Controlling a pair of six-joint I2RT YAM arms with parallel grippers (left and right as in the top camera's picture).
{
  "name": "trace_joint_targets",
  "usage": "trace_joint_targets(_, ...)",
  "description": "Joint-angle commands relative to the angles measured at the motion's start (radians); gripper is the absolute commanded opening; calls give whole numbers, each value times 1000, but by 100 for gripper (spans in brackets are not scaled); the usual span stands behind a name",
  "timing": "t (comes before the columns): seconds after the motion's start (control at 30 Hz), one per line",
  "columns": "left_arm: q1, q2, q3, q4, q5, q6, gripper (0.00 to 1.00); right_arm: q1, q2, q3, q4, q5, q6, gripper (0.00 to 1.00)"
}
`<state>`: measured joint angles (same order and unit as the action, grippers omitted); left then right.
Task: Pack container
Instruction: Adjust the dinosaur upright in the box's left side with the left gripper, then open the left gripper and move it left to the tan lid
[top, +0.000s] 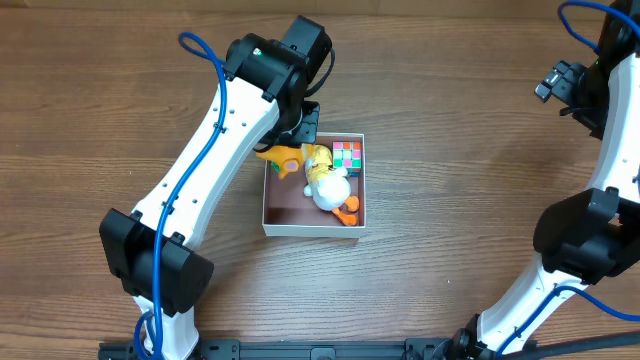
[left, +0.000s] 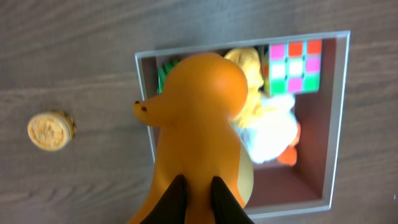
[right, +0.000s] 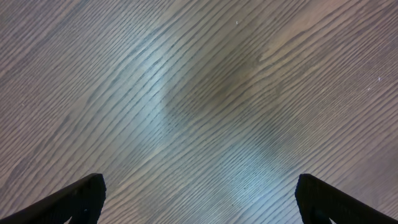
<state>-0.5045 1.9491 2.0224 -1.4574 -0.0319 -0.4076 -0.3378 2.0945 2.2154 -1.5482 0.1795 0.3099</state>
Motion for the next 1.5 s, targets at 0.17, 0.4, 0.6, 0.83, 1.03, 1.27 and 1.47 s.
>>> trace_joint_targets(0.17, -6, 9, 16, 45, -31, 27, 16, 3, -17, 0, 3, 0, -3, 100)
trace_joint_targets(0.4, -6, 9, -28, 47, -19, 26, 16, 3, -17, 0, 3, 0, -3, 100)
trace_joint_targets(0.6, -6, 9, -82, 48, 24, 26, 22, 3, -17, 0, 3, 0, -3, 100)
trace_joint_targets(0.83, -6, 9, -89, 48, 30, 26, 48, 3, -17, 0, 3, 0, -3, 100)
trace_joint_targets(1.03, -6, 9, -89, 48, 47, 26, 49, 3, -17, 0, 3, 0, -3, 100)
trace_joint_targets(1.27, -6, 6, -86, 47, 51, 27, 50, 3, -17, 0, 3, 0, -3, 100)
trace_joint_targets(1.47, 8, 3, -8, 2, -23, 27, 60, 3, -17, 0, 3, 0, -3, 100)
